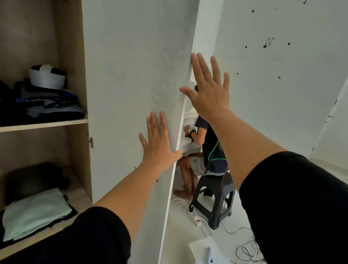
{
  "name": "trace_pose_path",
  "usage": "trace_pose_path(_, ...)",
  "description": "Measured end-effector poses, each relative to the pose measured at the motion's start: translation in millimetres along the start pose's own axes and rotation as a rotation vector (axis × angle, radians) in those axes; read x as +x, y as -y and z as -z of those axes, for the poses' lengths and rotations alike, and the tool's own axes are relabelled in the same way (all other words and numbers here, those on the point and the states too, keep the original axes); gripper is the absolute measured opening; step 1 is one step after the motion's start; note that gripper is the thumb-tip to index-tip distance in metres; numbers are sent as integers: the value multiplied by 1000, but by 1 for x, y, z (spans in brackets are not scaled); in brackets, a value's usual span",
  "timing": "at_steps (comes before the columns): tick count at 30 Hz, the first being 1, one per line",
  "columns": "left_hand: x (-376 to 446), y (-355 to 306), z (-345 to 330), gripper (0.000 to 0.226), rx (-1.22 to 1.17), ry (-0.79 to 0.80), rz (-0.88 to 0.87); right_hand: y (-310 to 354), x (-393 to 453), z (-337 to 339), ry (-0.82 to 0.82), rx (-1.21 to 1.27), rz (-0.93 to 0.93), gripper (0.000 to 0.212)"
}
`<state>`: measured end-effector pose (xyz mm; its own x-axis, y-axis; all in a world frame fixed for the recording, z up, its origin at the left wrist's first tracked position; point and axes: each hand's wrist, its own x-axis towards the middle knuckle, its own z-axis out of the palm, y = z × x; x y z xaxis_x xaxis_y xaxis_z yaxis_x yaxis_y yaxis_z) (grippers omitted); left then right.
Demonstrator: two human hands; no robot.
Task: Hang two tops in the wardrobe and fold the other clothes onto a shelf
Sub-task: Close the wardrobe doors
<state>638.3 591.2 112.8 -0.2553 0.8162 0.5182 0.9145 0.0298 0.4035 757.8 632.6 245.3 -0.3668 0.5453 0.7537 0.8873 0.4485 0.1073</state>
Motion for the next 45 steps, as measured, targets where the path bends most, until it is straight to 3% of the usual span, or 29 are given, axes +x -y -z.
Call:
trace_pose_path(7,-11,1,4,121,-23,-12,14,10,-7,2,9,117,-7,74)
trace_pose_path(15,-49,38,47,119,-1,25,-19,64,-27,30,9,299,24,79)
trace_pose_path(24,-105,108,120,105,46,33,-42,167,-42,54,-46,573,43,94)
trace_pose_path(29,-124,152,159,99,73,56,-16,229,-35,55,-69,629,156,77)
trace_pose_path(34,-140,203,195,91,121,-25,52,301,-21,50,-58,757,218,77)
trace_pose_path(38,-150,246,218,101,143,-84,127,354,-6,40,-59,790,284,77)
trace_pose_path(41,-148,277,234,102,239,-160,141,384,8,22,-51,773,349,76)
trace_pose_path(45,-135,320,246,91,569,-228,134,415,34,-9,-87,713,417,75)
